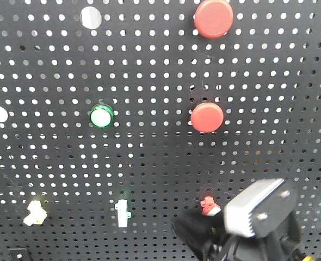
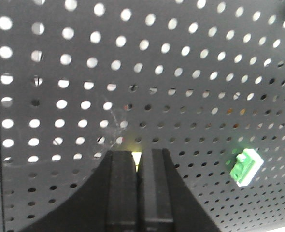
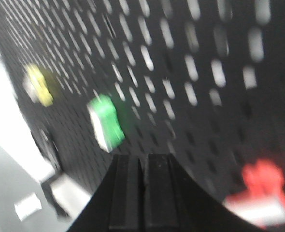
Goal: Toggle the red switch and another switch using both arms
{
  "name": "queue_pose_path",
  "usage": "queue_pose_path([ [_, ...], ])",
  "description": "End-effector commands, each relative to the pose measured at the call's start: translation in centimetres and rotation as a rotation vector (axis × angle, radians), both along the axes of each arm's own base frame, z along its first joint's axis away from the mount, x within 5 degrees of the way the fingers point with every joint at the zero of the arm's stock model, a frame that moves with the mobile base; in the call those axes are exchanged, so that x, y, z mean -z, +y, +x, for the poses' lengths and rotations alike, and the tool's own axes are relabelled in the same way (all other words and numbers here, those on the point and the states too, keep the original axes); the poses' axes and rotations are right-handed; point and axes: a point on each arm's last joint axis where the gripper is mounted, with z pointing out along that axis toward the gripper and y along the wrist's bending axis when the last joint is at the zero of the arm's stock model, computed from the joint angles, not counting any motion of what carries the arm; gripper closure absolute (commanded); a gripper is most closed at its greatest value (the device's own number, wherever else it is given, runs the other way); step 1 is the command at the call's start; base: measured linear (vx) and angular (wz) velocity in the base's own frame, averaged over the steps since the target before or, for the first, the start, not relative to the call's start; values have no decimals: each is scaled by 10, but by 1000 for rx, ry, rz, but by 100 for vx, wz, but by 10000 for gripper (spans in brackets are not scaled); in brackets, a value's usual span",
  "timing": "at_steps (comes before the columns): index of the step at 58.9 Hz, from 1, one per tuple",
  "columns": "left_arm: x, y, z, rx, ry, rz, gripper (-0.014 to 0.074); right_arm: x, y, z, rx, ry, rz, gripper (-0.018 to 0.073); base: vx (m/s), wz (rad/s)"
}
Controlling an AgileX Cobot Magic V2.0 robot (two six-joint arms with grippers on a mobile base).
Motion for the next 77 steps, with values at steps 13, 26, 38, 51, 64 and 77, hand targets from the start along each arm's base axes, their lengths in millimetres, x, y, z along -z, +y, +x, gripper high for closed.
queue_pose_path([
  [13,-20,-2,-1,15,-102,-54,594,-24,0,-2,-21,-110,98,566,0,0],
  [26,-20,-2,-1,15,-102,-54,594,-24,0,-2,-21,-110,98,566,0,0],
  [38,-19,0,-4,12,-117,-13,594,-24,0,-2,-21,-110,98,566,0,0],
  [51,-4,22,-35,-83,-242,104,594,-24,0,-2,-21,-110,98,566,0,0],
  [64,45,40,-69,-229,-332,306,594,-24,0,-2,-21,-110,98,566,0,0],
  [77,133,46,-77,-301,-218,289,594,-24,0,-2,-21,-109,97,566,0,0],
])
